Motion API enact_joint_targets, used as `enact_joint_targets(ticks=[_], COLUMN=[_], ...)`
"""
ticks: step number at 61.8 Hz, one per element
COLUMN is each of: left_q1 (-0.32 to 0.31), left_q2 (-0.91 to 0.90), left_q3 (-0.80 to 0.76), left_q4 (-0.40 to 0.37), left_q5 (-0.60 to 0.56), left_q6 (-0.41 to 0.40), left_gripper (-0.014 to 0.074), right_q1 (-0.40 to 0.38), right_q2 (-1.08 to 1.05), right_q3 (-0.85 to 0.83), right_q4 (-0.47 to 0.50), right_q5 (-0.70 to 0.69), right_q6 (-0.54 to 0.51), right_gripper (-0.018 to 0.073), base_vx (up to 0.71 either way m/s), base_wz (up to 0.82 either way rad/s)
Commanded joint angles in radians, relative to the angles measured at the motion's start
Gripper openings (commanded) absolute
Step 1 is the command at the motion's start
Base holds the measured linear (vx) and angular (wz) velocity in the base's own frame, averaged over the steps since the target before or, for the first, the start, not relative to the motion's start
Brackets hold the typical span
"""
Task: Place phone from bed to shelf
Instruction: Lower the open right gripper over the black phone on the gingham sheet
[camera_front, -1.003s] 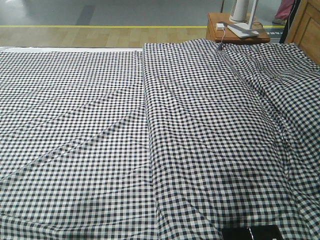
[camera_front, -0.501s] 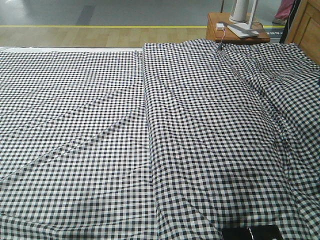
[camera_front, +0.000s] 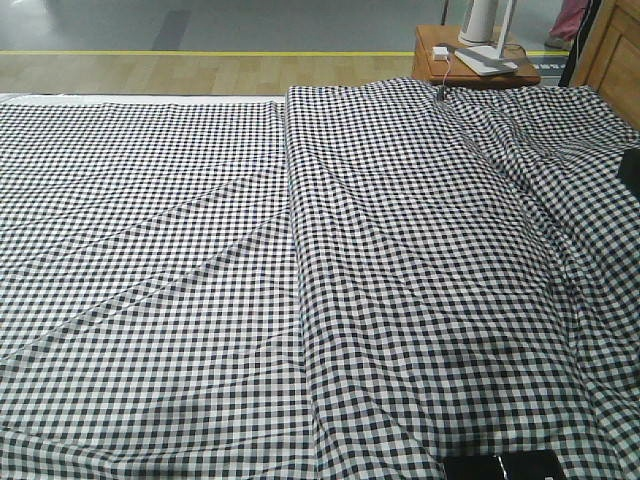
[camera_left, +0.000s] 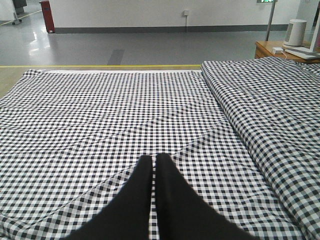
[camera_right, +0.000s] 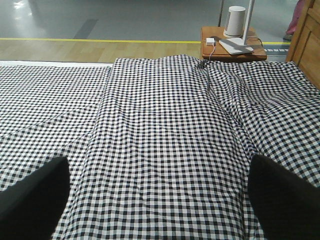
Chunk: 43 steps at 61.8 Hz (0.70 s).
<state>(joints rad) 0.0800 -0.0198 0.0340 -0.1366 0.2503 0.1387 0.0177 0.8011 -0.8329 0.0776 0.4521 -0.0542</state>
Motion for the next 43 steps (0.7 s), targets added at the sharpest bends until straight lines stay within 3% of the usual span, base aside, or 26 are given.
enact_joint_targets(ticks=[1,14,32,43], left_q1=[-0.004,-0.004,-0.004,-0.004], left_q2=[-0.005,-0.005,-0.005,-0.005], left_q3=[0.003,0.003,0.003,0.003], left_q4=[-0.009,-0.009,-0.009,-0.009], left_q5=[-0.069,-0.069,-0.069,-0.069], left_q6=[-0.004,-0.004,-0.004,-0.004], left_gripper=[0.0001,0.0001,0.0001,0.0001], right_q1=[-0.005,-0.005,-0.005,-0.005], right_q2=[-0.001,-0.001,-0.001,0.037], right_q3=[-0.032,-0.032,-0.033,-0.114], right_q4=[-0.011,-0.011,-0.011,-0.011], right_q5=[-0.068,-0.072,-0.061,0.047], right_q6=[-0.004,-0.004,0.000,0.025], right_gripper=[0.0632,0.0561,0.0561,0.0561], base_vx=[0.00,0.00,0.00,0.00], base_wz=[0.00,0.00,0.00,0.00])
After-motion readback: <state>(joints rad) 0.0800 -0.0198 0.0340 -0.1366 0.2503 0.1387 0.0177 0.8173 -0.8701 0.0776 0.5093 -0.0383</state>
